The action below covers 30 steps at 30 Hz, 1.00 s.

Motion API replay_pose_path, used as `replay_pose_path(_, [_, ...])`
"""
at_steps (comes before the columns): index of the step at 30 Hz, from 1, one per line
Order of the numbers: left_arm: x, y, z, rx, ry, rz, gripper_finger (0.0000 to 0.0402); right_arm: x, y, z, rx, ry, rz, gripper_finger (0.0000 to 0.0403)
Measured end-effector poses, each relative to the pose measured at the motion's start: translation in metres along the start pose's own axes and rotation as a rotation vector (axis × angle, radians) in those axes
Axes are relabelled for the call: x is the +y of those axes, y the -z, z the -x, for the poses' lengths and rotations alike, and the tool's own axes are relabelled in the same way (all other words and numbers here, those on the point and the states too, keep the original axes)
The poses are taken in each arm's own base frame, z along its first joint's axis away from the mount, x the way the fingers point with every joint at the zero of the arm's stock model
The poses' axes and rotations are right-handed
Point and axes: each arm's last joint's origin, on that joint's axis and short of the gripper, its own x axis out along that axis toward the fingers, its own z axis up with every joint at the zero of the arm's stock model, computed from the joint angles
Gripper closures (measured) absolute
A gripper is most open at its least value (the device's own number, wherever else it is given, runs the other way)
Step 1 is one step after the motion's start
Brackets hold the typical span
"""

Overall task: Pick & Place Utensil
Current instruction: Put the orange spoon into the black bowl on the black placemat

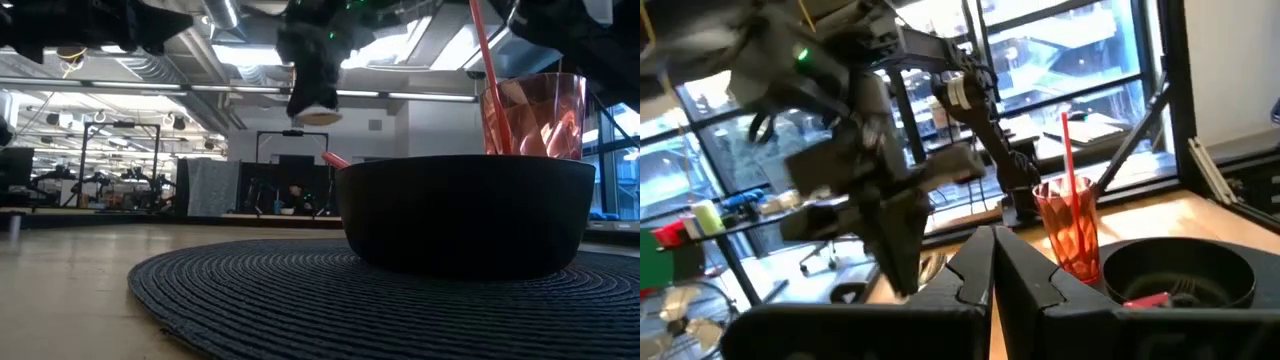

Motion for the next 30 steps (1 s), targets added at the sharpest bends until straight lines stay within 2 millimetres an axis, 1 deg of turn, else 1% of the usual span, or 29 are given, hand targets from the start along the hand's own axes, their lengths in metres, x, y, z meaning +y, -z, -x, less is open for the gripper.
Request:
replay_pose_path(4, [-0.002, -0.003, 0.011, -0.005, -0.049, -0.004, 0.0398, 0.012, -0.004, 0.027, -0.071, 0.003, 0.029, 0.0399])
replay_pose_path(6, [-0.002, -0.003, 0.016, -0.002, -0.064, -0.004, 0.0398, 0.019, -0.005, 0.038, -0.096, 0.000, 0.041, 0.0399])
replay_pose_path(9, [-0.004, -0.004, 0.022, -0.005, -0.082, -0.003, 0.0398, 0.034, -0.007, 0.052, -0.130, -0.023, 0.080, 0.0399])
replay_pose_path(11, [-0.004, -0.004, 0.024, -0.005, -0.088, -0.004, 0.0398, 0.046, -0.009, 0.065, -0.177, -0.063, 0.117, 0.0399])
replay_pose_path(14, [-0.005, -0.003, 0.027, 0.004, -0.096, -0.002, 0.0398, 0.064, -0.014, 0.078, -0.268, -0.134, 0.197, 0.0400])
replay_pose_path(18, [-0.005, -0.003, 0.028, 0.014, -0.103, 0.006, 0.0398, 0.083, -0.018, 0.077, -0.310, -0.201, 0.288, 0.0400])
replay_pose_path(22, [-0.005, -0.003, 0.028, 0.015, -0.103, 0.000, 0.0398, 0.086, -0.015, 0.063, -0.287, -0.226, 0.295, 0.0400])
replay_pose_path(24, [-0.005, -0.003, 0.028, 0.015, -0.103, -0.007, 0.0398, 0.086, -0.013, 0.059, -0.272, -0.223, 0.292, 0.0400])
replay_pose_path(26, [-0.005, -0.003, 0.028, 0.015, -0.103, -0.007, 0.0398, 0.085, -0.013, 0.061, -0.279, -0.197, 0.290, 0.0400])
replay_pose_path(30, [-0.005, -0.003, 0.028, 0.015, -0.103, -0.007, 0.0398, 0.087, -0.010, 0.082, -0.301, -0.141, 0.287, 0.0400])
